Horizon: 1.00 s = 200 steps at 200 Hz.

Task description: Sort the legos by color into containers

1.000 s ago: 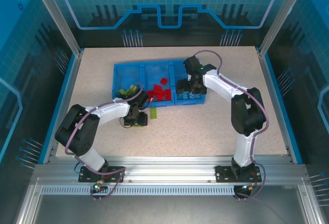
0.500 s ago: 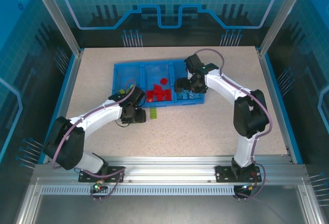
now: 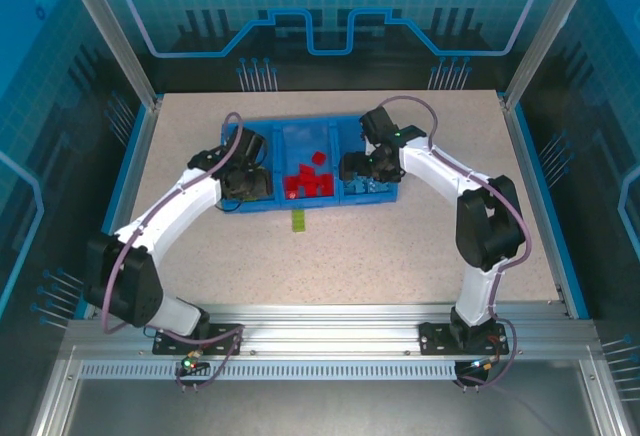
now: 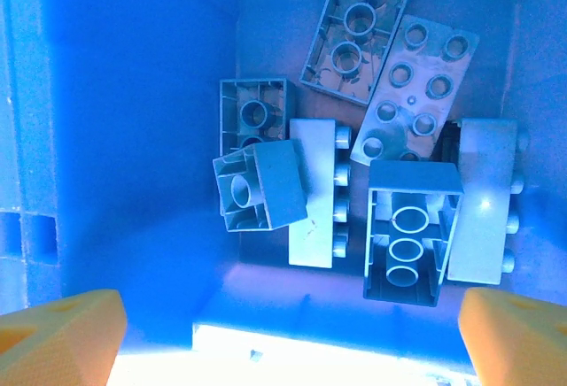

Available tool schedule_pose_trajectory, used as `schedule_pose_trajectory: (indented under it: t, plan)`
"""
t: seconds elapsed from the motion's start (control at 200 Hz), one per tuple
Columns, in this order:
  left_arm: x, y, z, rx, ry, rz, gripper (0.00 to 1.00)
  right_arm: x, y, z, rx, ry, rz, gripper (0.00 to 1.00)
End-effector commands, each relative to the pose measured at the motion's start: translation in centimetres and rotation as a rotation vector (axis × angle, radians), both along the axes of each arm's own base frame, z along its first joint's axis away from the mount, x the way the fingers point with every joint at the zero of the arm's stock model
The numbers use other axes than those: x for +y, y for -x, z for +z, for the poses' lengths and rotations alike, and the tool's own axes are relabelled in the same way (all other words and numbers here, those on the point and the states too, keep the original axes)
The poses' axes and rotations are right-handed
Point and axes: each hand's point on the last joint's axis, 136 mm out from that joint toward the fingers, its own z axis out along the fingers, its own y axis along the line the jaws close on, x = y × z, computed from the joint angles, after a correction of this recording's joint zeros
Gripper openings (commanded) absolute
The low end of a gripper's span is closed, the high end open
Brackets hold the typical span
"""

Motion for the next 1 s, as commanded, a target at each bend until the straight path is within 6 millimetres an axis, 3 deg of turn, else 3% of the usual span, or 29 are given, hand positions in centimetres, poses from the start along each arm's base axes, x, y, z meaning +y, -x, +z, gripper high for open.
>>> schedule_pose_trajectory:
  t: [0.0, 0.26, 0.475, 0.575, 0.63, 0.845, 0.995]
  plan:
    - [1.2, -2.4, -0.3, 0.002, -0.024, 0.007, 0.59, 0.4, 1.5, 0.2, 0.008, 0.008, 0.033, 0.98]
    - [3.2, -5.9, -1.8, 0.019, 0.003, 0.083, 0.61, 1.2, 2.9, 2.5, -0.069, 0.013, 0.041, 0.97]
    - [2.9, -6.5, -2.0, 0.015, 0.055, 0.106, 0.8, 5.3, 5.6, 3.5, -0.105, 0.019, 0.126, 0.9]
    - [2.7, -6.1, -1.9, 0.017, 0.082, 0.124, 0.88, 7.7, 7.5, 2.6, -0.103, 0.042, 0.167, 0.83]
    - [2.5, -5.8, -1.5, 0.003, 0.11, 0.134, 0.98, 8.9, 8.5, 1.9, -0.097, 0.058, 0.185, 0.79]
    - [2.0, -4.6, 2.7, -0.11, 0.206, 0.155, 0.99, 13.2, 11.4, -1.7, -0.007, 0.054, 0.169, 0.72]
    - [2.5, -3.4, 3.1, -0.121, 0.203, 0.167, 0.99, 15.3, 11.8, -3.8, 0.021, 0.073, 0.136, 0.76]
